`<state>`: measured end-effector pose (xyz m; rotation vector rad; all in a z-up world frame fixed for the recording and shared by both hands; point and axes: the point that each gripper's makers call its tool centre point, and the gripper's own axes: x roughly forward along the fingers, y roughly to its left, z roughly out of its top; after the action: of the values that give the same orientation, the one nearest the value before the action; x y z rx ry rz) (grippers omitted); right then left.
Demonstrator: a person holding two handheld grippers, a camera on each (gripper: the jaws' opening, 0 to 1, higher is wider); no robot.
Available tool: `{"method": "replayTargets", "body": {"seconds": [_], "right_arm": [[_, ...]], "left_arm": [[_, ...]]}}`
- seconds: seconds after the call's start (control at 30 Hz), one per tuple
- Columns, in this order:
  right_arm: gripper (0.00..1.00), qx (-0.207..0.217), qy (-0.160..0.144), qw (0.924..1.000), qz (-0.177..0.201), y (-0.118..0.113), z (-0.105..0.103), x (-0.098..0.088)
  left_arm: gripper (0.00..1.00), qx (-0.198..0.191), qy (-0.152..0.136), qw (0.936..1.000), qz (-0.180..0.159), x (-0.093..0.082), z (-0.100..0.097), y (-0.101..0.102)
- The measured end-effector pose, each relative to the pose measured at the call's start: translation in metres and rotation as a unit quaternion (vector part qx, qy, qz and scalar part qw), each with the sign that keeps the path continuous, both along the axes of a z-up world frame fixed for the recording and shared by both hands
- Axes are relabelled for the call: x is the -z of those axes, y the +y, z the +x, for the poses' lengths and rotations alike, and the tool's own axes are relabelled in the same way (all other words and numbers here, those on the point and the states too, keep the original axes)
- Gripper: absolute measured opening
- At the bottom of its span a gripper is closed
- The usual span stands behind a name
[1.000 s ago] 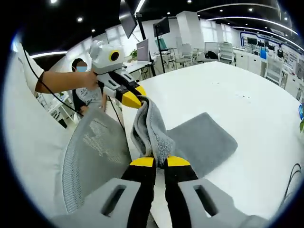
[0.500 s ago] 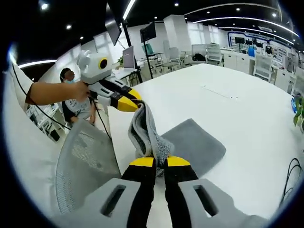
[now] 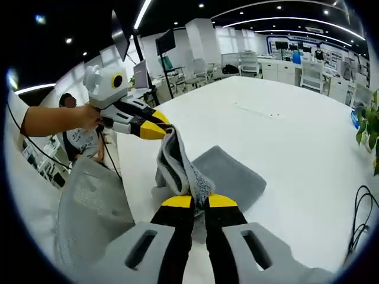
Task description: Fold the towel on the table until its edges align and the towel forms a compact rectangular stack.
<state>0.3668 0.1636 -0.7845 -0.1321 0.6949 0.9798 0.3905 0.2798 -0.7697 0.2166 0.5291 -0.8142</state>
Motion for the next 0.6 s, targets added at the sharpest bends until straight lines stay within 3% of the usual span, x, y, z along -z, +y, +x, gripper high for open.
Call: {"method": "replayTargets", "body": {"seconds": [0.23, 0.6], "right_arm": [[0.04, 0.008, 0.005, 0.9995, -0.029, -0.001, 0.019, 0.025], [0.04, 0.029, 0.017, 0.9982, -0.05, -0.002, 0.043, 0.05]], "left_arm": [[0.09, 0.001, 0.035, 0.9989, 0.031, 0.028, 0.013, 0.004], [0.09, 0.002, 0.067, 0.9958, 0.062, 0.057, 0.031, 0.009]]}}
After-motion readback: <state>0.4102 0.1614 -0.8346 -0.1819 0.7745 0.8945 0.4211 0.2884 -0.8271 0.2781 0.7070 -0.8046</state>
